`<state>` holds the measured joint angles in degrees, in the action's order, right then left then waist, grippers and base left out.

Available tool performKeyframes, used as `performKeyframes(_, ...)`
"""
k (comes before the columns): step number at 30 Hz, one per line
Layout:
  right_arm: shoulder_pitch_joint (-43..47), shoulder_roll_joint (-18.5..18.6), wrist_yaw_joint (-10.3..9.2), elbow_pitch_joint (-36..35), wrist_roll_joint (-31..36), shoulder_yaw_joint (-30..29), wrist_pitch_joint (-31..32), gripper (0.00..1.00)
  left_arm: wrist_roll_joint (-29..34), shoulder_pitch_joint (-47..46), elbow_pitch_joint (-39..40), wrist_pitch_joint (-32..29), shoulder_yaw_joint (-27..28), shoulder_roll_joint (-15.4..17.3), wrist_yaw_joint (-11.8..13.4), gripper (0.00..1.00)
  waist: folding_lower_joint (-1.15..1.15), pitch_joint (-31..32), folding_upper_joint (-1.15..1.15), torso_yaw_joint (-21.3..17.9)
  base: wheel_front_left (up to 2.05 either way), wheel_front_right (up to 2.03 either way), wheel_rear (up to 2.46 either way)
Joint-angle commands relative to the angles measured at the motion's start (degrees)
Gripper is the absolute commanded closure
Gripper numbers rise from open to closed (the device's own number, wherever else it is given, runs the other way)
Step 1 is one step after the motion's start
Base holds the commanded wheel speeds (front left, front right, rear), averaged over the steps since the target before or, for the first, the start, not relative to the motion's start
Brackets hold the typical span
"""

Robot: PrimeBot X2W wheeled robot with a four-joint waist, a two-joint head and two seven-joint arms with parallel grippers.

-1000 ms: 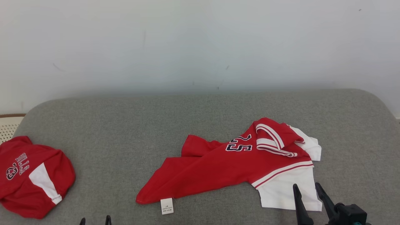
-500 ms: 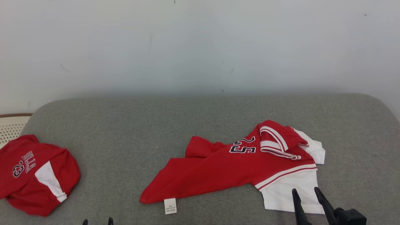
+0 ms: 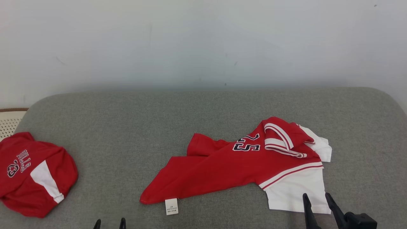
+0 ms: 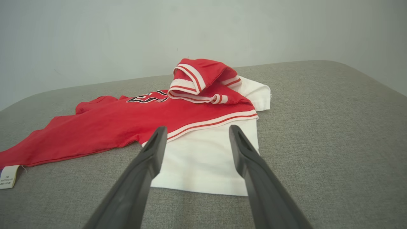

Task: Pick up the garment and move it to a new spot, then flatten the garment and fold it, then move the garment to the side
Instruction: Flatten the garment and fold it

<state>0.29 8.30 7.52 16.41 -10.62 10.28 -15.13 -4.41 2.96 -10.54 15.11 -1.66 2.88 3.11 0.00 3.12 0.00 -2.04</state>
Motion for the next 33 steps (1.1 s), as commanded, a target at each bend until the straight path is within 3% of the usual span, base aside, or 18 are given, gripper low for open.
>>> performKeyframes(1,-0.9,-0.2,-0.06,0.5,-0.2,-0.3,0.0,0.0,-0.5,-0.8,-0.5,0.1,-0.3,0.0,-0.2,0.0,0.0,-0.9,0.0,-0.2,0.0,0.0,0.0)
performKeyframes(19,-6.4,-4.0,-0.06,10.5,-1.0,-11.9,0.0,0.0,-1.4,-7.8,-2.4,0.1,-5.7,0.0,-1.4,0.0,0.0,-10.5,0.0,0.2,0.0,0.0,0.0)
performKeyframes(27,-7.1,-4.5,-0.06,13.7,-2.5,-11.8,0.0,0.0,-1.1,-8.1,-2.4,0.1,-5.3,0.0,-1.8,0.0,0.0,-11.2,0.0,0.7,0.0,0.0,0.0)
performKeyframes(28,-7.4,-4.5,-0.06,14.1,-3.0,-11.6,0.0,0.4,-1.0,-8.2,-2.4,0.1,-5.1,0.0,-1.9,0.0,0.0,-11.2,0.0,0.6,0.0,0.0,0.0)
performKeyframes(29,-7.5,-4.5,-0.06,14.3,-3.2,-11.5,0.0,0.62,-0.9,-8.2,-2.4,0.1,-5.1,0.0,-2.0,0.0,0.0,-11.2,0.0,0.6,0.0,0.0,0.0)
performKeyframes(30,-7.5,-4.5,-0.06,14.3,-3.2,-11.5,0.0,0.62,-0.9,-8.2,-2.4,0.1,-5.1,0.0,-2.0,0.0,0.0,-11.2,0.0,0.6,0.0,0.0,0.0)
performKeyframes(31,-7.6,-4.4,-0.06,14.4,-3.3,-11.5,0.0,0.69,-0.9,-8.2,-2.4,0.1,-5.1,0.0,-1.9,0.0,0.0,-11.1,0.0,0.6,0.0,0.0,0.0)
performKeyframes(32,-7.6,-4.3,-0.06,14.5,-3.5,-11.4,0.0,0.85,-0.9,-8.3,-2.4,0.1,-5.0,0.0,-1.9,0.0,0.0,-11.1,0.0,0.5,0.0,0.0,0.0)
performKeyframes(33,-7.7,-4.3,-0.06,14.5,-3.7,-11.5,0.0,0.93,-0.8,-8.3,-2.4,0.1,-5.0,0.0,-2.0,0.0,0.0,-11.1,0.0,0.5,0.0,0.0,0.0)
